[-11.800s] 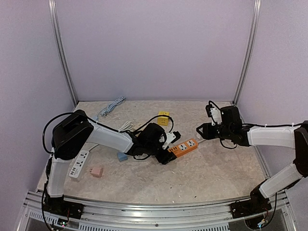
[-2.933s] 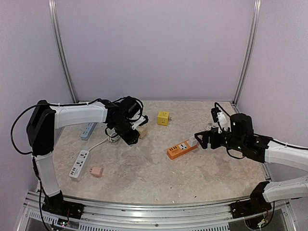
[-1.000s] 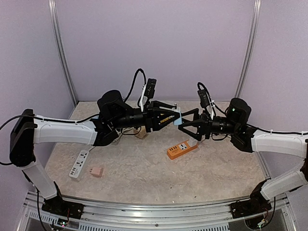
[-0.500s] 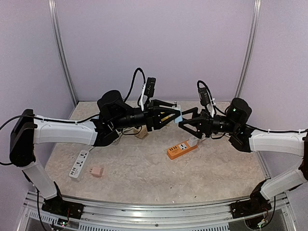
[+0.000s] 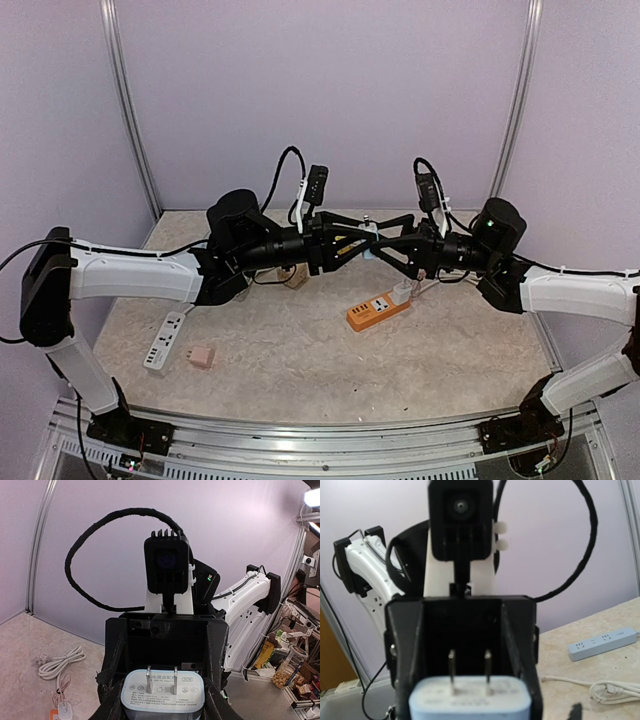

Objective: Insert the plug
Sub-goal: Pass from the left arm to the right, then pass from the right arm to the left, then pass from the left arm to the right, then insert the plug into the socket.

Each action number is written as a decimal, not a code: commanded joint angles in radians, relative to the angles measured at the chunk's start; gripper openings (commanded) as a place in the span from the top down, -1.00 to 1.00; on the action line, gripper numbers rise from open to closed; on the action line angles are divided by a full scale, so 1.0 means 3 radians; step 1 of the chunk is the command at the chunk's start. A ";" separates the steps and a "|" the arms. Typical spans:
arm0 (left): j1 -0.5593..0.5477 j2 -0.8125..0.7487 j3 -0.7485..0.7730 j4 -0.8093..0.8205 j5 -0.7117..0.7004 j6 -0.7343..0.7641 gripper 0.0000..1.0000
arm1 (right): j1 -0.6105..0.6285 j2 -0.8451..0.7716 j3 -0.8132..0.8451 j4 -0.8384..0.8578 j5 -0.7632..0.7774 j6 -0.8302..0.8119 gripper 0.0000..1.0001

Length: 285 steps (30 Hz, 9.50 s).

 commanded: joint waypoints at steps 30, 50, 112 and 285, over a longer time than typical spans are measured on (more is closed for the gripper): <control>0.0003 0.0032 0.0062 0.0139 0.0133 -0.0072 0.48 | 0.0034 0.0052 -0.0136 0.0297 -0.0185 0.0115 -0.19; 0.0016 0.0014 0.0050 0.0167 0.0135 -0.0061 0.50 | 0.0034 0.0116 -0.0105 0.0163 -0.0151 0.0047 -0.28; 0.0203 0.0437 0.1654 -0.3650 0.0028 -0.0438 -0.57 | 0.0915 -0.0497 0.0648 -0.3192 0.3075 -0.2556 0.47; 0.0939 -0.1010 -0.0367 -0.2180 -0.0732 -0.1106 -0.98 | 0.0750 0.1067 0.1637 -0.4549 0.3273 -0.0441 1.00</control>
